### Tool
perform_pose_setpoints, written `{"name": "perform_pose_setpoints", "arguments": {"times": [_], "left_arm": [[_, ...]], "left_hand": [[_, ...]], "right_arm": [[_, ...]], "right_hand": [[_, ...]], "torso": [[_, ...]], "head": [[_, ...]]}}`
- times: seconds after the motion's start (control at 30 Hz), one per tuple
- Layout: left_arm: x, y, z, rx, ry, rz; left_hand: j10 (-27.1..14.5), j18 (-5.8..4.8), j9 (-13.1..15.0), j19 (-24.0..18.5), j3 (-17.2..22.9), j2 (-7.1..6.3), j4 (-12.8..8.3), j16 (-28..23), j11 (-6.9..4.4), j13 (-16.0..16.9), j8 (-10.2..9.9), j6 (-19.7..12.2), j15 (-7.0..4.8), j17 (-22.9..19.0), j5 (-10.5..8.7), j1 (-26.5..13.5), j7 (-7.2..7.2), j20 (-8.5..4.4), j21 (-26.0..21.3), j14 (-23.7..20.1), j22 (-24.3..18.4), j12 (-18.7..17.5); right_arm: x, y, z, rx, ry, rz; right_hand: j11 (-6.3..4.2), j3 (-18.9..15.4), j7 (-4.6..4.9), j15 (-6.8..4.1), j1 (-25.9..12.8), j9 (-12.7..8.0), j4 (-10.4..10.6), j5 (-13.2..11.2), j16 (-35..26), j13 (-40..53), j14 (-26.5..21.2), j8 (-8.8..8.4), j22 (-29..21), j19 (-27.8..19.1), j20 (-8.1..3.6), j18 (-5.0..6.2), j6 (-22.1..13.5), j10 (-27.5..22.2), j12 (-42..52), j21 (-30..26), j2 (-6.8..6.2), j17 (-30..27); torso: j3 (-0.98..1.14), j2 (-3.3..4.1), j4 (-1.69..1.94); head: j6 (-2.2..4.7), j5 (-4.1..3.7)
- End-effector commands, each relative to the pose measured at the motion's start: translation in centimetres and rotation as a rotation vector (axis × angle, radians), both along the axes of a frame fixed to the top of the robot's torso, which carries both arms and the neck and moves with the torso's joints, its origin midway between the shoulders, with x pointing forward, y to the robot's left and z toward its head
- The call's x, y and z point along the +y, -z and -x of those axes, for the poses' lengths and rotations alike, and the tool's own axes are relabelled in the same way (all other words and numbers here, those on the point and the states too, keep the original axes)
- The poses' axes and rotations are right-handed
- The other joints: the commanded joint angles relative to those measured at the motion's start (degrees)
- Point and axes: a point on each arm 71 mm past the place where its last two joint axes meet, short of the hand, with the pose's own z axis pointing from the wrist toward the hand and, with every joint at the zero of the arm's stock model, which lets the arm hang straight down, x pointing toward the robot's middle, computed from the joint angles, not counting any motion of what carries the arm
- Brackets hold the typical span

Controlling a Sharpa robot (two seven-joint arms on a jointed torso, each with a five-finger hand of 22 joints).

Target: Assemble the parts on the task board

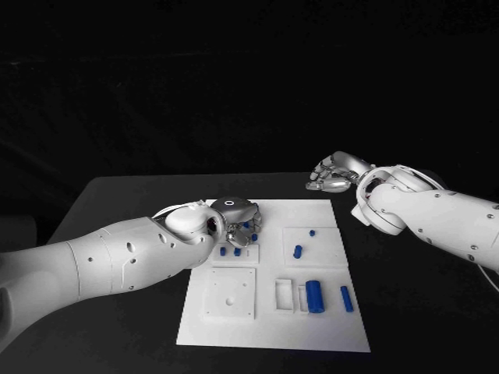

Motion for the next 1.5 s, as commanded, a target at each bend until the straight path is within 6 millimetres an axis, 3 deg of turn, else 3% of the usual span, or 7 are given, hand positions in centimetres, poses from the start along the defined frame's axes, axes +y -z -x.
{"name": "perform_pose_setpoints", "arguments": {"times": [0.03,0.9,1.07,1.23,1.27,1.5], "left_arm": [[-0.20,0.12,0.02,0.010,0.003,-0.003],[-0.43,0.84,0.13,0.058,0.005,-0.032],[-0.43,0.81,0.14,0.054,0.003,-0.031],[-0.37,0.80,0.09,0.051,-0.003,-0.030],[-0.36,0.79,0.09,0.050,-0.004,-0.030],[-0.25,0.66,0.04,0.032,-0.008,-0.014]], "left_hand": [[0.57,3.58,-0.10,0.38,-0.02,0.69,0.45,0.33,-0.08,-0.07,-0.06,0.18,-0.14,0.10,-0.21,-0.10,0.05,0.11,0.26,0.43,0.79,-0.32],[3.82,3.80,-1.03,1.37,-0.85,3.38,1.16,4.22,-0.86,-0.02,1.09,2.17,-0.91,1.61,-0.24,-0.44,-0.72,-0.57,1.40,2.66,1.07,-0.90],[5.48,3.82,-1.03,1.58,-0.80,4.71,0.78,4.71,-1.37,0.20,1.86,3.55,-1.39,1.66,-0.24,-0.18,-1.28,-0.84,1.67,3.09,1.07,-0.60],[5.71,3.81,-1.03,1.61,-0.80,4.90,0.63,4.81,-1.45,0.23,1.98,3.77,-1.49,1.67,-0.23,-0.10,-1.37,-0.89,1.71,3.19,1.07,-0.57],[6.33,3.85,-0.93,1.71,-0.58,5.59,0.43,4.99,-1.66,0.36,2.30,4.34,-1.66,1.72,-0.25,0.28,-1.58,-0.99,1.80,3.40,1.08,-0.32],[7.61,3.78,-0.98,2.19,-0.52,7.03,-0.48,5.32,-2.15,0.52,2.86,5.32,-2.16,1.67,-0.22,0.50,-1.92,-1.38,2.19,3.94,1.06,-0.27]], "right_arm": [[0.25,-0.05,0.07,0.001,-0.021,-0.022],[0.39,-0.04,0.06,0.002,-0.025,-0.030],[0.38,-0.03,0.05,0.003,-0.024,-0.029],[0.41,-0.03,0.05,0.003,-0.025,-0.030],[0.42,-0.03,0.05,0.003,-0.026,-0.030],[0.42,-0.04,0.04,0.002,-0.025,-0.031]], "right_hand": [[0.30,-0.29,0.11,0.01,0.40,-0.12,-0.09,0.22,-0.65,-1.33,-0.38,0.40,-0.13,-0.41,0.20,-0.47,-0.47,0.30,-0.81,-0.44,0.12,-0.44],[0.50,-0.66,0.24,0.31,0.83,-0.48,0.16,0.30,-1.82,-4.33,-0.47,0.35,-0.17,-0.89,0.72,-0.23,-0.82,0.95,-2.07,-1.36,-0.15,-1.28],[0.53,-0.70,0.26,0.34,0.87,-0.51,0.17,0.32,-1.90,-4.57,-0.49,0.34,-0.17,-0.96,0.77,-0.22,-0.85,0.94,-2.15,-1.45,-0.21,-1.34],[0.54,-0.71,0.26,0.34,0.87,-0.52,0.17,0.32,-1.91,-4.59,-0.49,0.34,-0.17,-0.97,0.78,-0.22,-0.85,0.94,-2.15,-1.46,-0.21,-1.34],[0.54,-0.71,0.26,0.35,0.88,-0.52,0.17,0.33,-1.93,-4.64,-0.51,0.34,-0.17,-0.99,0.78,-0.22,-0.87,0.93,-2.17,-1.48,-0.22,-1.36],[0.60,-0.76,0.28,0.40,0.98,-0.57,0.15,0.38,-2.09,-4.96,-0.62,0.33,-0.16,-1.15,0.85,-0.21,-0.92,0.90,-2.29,-1.63,-0.28,-1.45]], "torso": [[-0.05,-0.03,-0.02],[-0.08,-0.05,0.04],[-0.08,-0.09,0.02],[-0.06,-0.06,0.05],[-0.08,-0.06,0.05],[-0.09,-0.07,0.05]], "head": [[-0.03,0.00],[-0.48,-0.23],[-0.57,-0.23],[-0.53,-0.22],[-0.52,-0.19],[-0.54,-0.16]]}}
